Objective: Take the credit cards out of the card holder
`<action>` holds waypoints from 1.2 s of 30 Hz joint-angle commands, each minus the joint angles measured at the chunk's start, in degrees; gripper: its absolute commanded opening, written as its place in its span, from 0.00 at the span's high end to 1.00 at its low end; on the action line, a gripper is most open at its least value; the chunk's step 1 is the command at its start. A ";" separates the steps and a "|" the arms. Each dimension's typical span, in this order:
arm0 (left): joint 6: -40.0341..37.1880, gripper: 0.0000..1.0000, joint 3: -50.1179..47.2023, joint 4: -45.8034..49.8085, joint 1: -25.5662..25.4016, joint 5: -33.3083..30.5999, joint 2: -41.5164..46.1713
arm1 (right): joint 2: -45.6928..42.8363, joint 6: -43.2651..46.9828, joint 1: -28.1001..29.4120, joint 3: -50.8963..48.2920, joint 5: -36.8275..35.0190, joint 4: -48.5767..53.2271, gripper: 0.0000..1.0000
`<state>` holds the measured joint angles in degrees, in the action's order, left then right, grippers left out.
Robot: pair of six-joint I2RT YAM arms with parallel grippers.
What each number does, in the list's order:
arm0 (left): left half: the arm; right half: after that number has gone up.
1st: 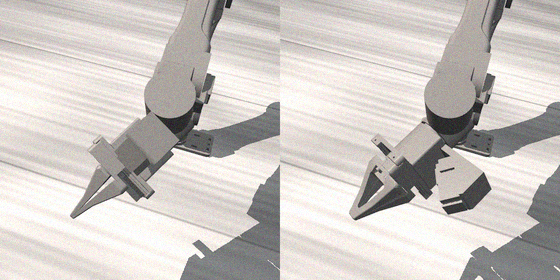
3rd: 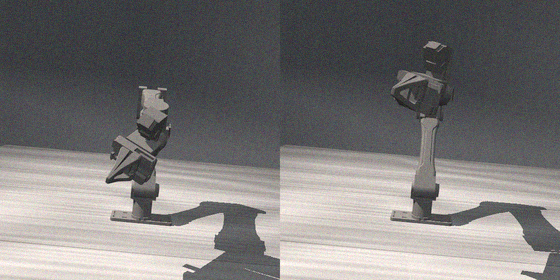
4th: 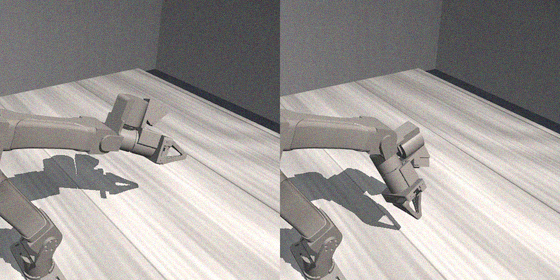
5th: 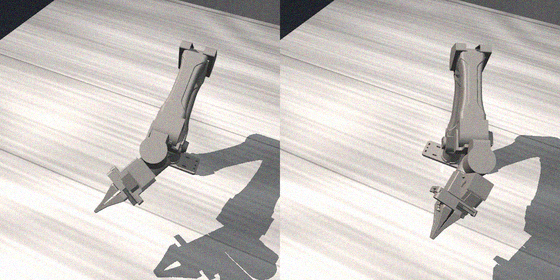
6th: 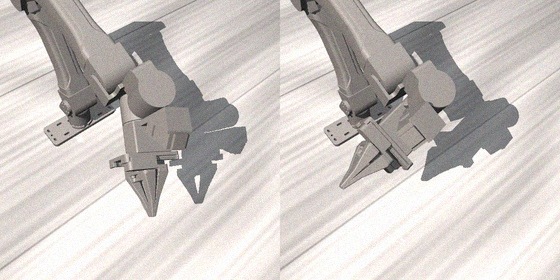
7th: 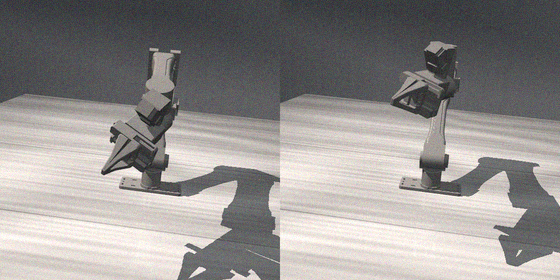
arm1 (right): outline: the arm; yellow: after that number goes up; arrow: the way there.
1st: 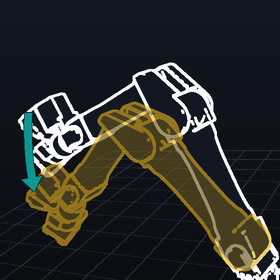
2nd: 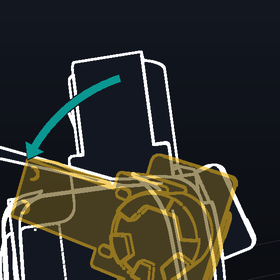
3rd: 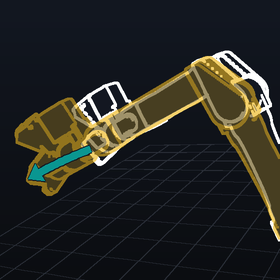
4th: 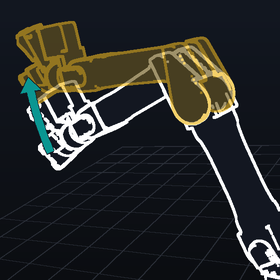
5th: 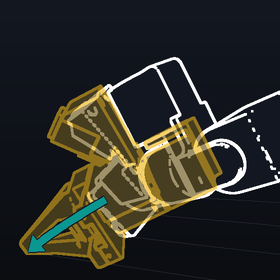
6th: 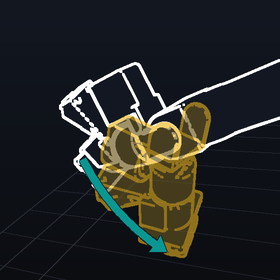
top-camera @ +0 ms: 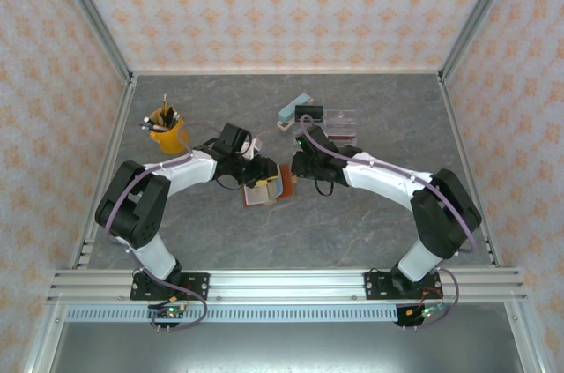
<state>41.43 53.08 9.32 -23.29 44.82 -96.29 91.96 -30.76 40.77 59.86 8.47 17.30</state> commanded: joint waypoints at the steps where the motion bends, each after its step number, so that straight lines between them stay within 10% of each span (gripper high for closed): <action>1: 1.18 0.59 0.41 -2.46 -0.53 0.69 -1.48 | -1.97 1.36 0.10 -1.65 1.49 -3.09 0.68; 12: 5.68 0.40 1.90 -8.69 -0.77 1.20 -5.21 | -3.94 4.45 0.12 -1.75 2.57 -2.88 0.54; 23: 6.21 0.48 -0.17 -8.39 -0.68 -5.20 -0.57 | -5.43 7.98 1.68 2.77 4.36 3.49 0.47; 31: 3.66 0.68 -2.77 1.35 2.02 -14.90 6.43 | 4.52 5.56 5.71 9.25 3.32 5.85 0.79; 36: 3.13 0.72 -5.25 1.16 2.90 -14.15 8.27 | 11.38 3.64 5.65 13.28 2.32 9.37 0.84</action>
<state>46.00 49.17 7.84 -20.49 32.45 -88.77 100.88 -25.52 46.57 70.57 12.08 22.44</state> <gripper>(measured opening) 0.284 0.166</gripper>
